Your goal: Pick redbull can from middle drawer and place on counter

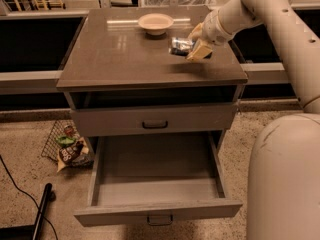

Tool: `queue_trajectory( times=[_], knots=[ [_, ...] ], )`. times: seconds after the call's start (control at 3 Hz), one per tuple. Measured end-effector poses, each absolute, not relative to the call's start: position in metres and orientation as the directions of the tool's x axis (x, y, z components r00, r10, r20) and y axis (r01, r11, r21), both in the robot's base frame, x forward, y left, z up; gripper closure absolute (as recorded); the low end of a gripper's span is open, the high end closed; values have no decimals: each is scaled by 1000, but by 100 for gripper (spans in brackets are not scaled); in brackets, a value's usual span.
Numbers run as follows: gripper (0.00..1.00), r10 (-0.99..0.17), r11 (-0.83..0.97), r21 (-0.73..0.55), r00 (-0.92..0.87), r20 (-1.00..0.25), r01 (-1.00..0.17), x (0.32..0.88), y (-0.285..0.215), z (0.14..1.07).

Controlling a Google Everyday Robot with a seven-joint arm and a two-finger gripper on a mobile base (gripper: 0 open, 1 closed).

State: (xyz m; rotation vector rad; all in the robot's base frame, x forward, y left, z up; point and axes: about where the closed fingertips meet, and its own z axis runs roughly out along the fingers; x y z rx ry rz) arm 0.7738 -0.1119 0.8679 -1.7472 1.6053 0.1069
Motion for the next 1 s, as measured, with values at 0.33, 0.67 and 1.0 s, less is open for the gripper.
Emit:
queue_trajectory(
  times=[0.33, 0.67, 1.0],
  knots=[
    [100, -825, 86, -461, 197, -530, -883, 782, -107, 864],
    [81, -811, 98, -445, 188, -555, -890, 787, -102, 859],
    [58, -793, 103, -433, 189, -579, -895, 790, -101, 856]
  ],
)
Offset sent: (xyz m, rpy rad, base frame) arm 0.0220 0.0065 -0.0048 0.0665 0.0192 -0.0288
